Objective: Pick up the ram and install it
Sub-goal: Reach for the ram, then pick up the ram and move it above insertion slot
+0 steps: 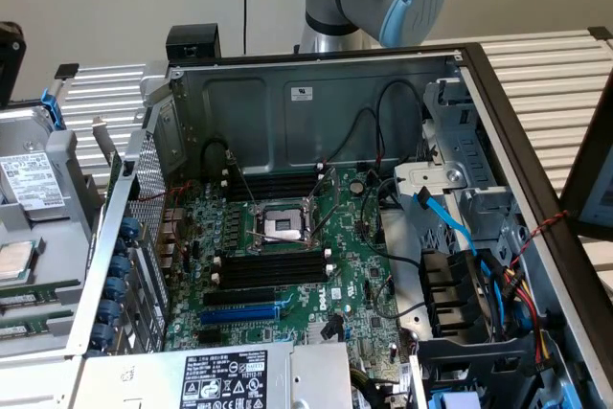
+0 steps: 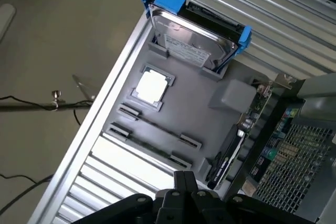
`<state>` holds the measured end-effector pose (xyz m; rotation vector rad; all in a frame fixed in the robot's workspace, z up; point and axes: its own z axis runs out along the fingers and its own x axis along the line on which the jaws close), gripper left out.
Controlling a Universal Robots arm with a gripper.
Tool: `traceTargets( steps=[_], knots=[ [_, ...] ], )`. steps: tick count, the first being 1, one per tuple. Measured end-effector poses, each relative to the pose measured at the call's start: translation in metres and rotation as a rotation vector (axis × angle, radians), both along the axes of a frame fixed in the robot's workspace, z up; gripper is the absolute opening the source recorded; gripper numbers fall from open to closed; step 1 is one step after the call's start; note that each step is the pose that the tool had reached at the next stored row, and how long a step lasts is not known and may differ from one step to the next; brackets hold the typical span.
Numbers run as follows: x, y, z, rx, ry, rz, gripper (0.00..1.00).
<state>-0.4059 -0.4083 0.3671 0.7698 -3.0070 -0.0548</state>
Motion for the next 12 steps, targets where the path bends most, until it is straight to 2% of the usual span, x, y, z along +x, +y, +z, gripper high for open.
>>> traceTargets(
  steps=[12],
  knots=[
    [0.0, 0.0, -0.0066, 0.0, -0.0001, 0.218, 0.11]
  ],
)
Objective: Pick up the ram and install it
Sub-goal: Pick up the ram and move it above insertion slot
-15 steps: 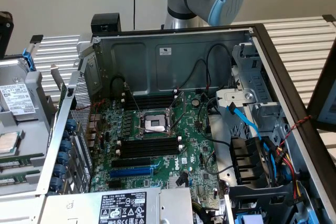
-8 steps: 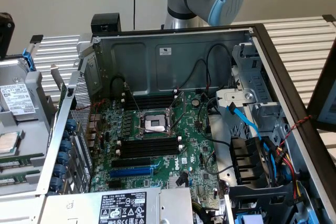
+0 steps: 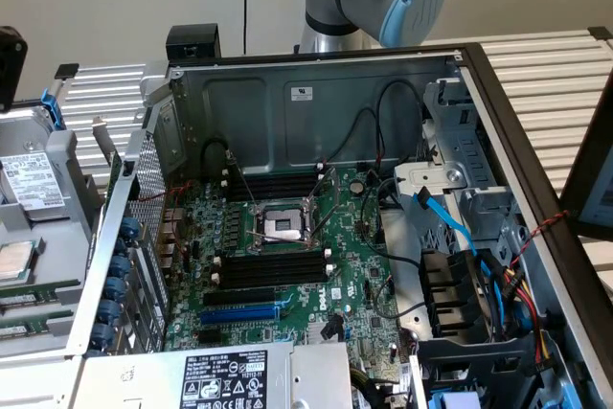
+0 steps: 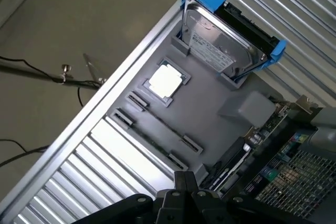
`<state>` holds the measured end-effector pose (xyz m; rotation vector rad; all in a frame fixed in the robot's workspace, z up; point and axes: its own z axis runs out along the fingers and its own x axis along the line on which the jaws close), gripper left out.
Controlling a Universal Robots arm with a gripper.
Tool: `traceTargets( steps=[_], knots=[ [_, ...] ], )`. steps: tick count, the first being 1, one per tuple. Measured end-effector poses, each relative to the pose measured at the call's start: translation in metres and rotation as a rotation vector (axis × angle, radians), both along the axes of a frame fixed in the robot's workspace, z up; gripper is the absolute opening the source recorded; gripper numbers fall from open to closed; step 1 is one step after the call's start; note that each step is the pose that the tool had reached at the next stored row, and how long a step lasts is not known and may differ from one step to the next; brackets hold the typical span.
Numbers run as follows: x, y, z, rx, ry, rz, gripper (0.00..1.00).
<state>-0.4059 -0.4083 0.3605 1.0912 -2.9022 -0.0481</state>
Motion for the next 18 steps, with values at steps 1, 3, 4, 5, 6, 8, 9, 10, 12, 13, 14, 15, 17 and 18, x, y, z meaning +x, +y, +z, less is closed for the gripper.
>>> traceTargets(
  steps=[1, 3, 4, 5, 6, 8, 9, 10, 12, 13, 14, 15, 17, 18],
  knots=[
    [0.0, 0.0, -0.0005, 0.0, 0.0001, 0.019, 0.11],
    [0.0, 0.0, -0.0016, 0.0, 0.0, 0.056, 0.11],
    [0.0, 0.0, -0.0022, 0.0, 0.0, 0.073, 0.11],
    [0.0, 0.0, -0.0028, 0.0, 0.0, 0.093, 0.11],
    [0.0, 0.0, -0.0033, 0.0, 0.0, 0.11, 0.11],
    [0.0, 0.0, -0.0043, 0.0, 0.0, 0.146, 0.11],
    [0.0, 0.0, -0.0049, 0.0, 0.0001, 0.164, 0.11],
    [0.0, 0.0, -0.0054, -0.0001, 0.0001, 0.184, 0.11],
    [0.0, 0.0, -0.0065, 0.0, 0.0, 0.218, 0.11],
    [0.0, 0.0, -0.0071, 0.0, 0.0, 0.237, 0.11],
    [0.0, 0.0, -0.0077, 0.0, 0.0, 0.256, 0.11],
    [0.0, 0.0, -0.0081, -0.0001, 0.0001, 0.273, 0.11],
    [0.0, 0.0, -0.01, 0.0, 0.0, 0.311, 0.11],
    [0.0, 0.0, -0.011, 0.0001, -0.0001, 0.329, 0.11]
  ],
)
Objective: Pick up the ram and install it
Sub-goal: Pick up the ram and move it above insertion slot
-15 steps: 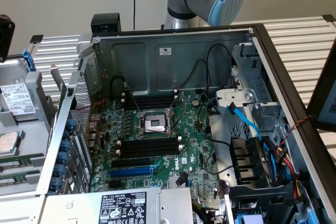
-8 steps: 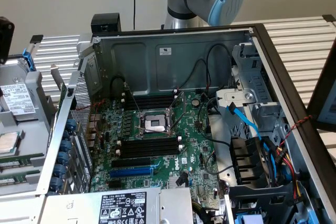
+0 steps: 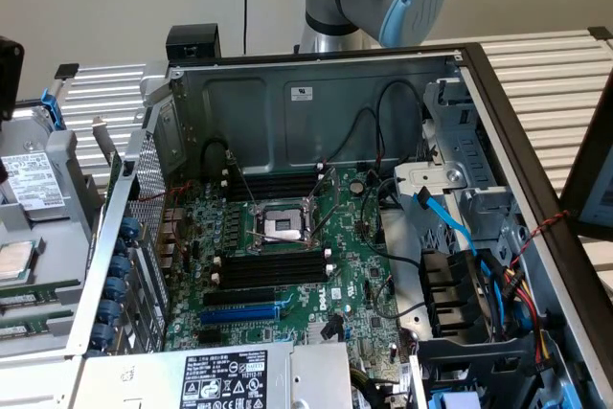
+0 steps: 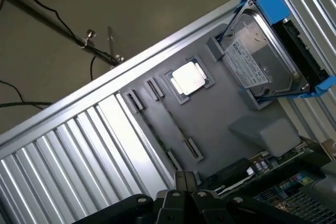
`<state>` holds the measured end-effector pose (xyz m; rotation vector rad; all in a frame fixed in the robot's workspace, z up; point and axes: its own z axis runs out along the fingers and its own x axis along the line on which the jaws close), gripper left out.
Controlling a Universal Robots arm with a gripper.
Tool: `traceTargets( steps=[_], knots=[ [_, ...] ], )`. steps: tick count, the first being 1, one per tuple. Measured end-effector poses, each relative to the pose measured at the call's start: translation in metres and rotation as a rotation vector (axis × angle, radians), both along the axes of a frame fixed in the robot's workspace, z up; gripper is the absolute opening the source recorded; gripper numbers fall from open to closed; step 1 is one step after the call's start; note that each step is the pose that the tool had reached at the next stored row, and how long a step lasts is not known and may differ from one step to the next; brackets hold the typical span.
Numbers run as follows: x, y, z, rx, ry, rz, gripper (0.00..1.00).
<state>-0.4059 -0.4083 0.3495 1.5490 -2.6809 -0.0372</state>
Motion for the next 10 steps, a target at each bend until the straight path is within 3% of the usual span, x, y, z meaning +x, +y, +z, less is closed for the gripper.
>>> traceTargets(
  steps=[10],
  knots=[
    [0.0, 0.0, -0.014, 0.0008, 0.0, 0.182, 0.11]
  ],
)
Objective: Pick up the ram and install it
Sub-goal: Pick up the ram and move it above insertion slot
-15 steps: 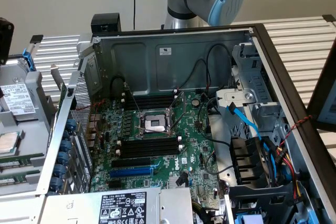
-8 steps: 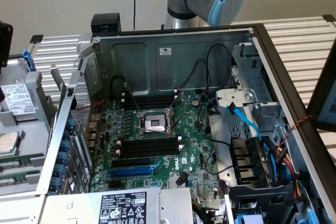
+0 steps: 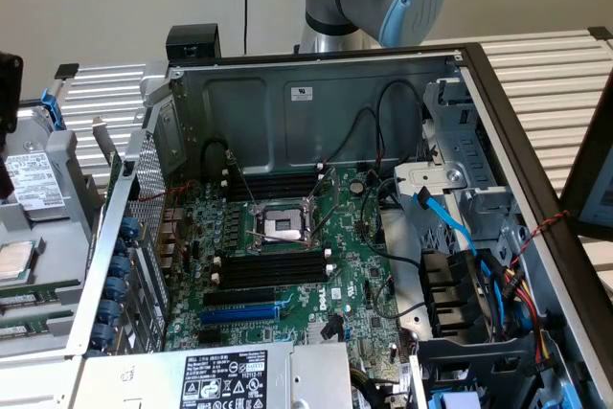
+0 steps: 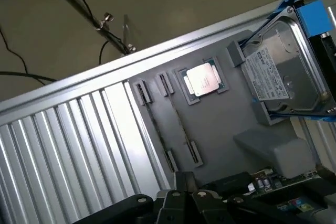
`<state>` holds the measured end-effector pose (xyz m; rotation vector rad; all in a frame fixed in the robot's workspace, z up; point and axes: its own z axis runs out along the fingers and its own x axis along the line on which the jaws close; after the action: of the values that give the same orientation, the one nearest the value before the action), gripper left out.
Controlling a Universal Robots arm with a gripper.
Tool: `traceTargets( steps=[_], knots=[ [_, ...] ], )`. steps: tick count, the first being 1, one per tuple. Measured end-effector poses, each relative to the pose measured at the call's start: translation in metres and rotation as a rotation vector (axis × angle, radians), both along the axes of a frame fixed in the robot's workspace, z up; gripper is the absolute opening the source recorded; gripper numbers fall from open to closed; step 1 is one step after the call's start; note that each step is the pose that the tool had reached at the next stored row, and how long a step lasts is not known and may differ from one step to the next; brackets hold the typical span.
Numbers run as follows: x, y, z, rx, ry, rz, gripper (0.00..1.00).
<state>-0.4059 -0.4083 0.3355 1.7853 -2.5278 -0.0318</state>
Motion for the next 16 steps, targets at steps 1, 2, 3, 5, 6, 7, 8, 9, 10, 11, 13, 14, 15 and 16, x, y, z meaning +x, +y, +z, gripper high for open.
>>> traceTargets(
  steps=[1, 2, 3, 5, 6, 7, 8, 9, 10, 11, 13, 14, 15, 16],
  knots=[
    [0.0, 0.0, -0.0019, 0.0001, 0.0001, 0.019, 0.11],
    [0.0, 0.0, -0.0037, 0.0002, 0.0001, 0.037, 0.11],
    [-0.001, 0.0001, -0.0054, 0.0003, 0.0001, 0.052, 0.11],
    [-0.003, 0.0, -0.009, 0.0002, 0.0002, 0.071, 0.11],
    [-0.006, 0.0, -0.011, 0.0002, 0.0001, 0.075, 0.11],
    [-0.008, 0.0, -0.0127, 0.0003, 0.0001, 0.078, 0.11],
    [-0.011, 0.0, -0.0146, 0.0002, 0.0001, 0.081, 0.11],
    [-0.013, 0.0, -0.0163, 0.0002, 0.0002, 0.085, 0.11],
    [-0.015, 0.0, -0.0182, 0.0002, 0.0001, 0.09, 0.11],
    [-0.017, 0.0, -0.0201, 0.0003, 0.0, 0.096, 0.11],
    [-0.02, 0.0, -0.0237, 0.0003, 0.0, 0.111, 0.12],
    [-0.021, 0.0, -0.0256, 0.0003, 0.0001, 0.12, 0.18],
    [-0.022, 0.0, -0.0272, 0.0002, 0.0001, 0.128, 0.18],
    [-0.023, 0.0, -0.0292, 0.0003, 0.0, 0.139, 0.18]
  ],
)
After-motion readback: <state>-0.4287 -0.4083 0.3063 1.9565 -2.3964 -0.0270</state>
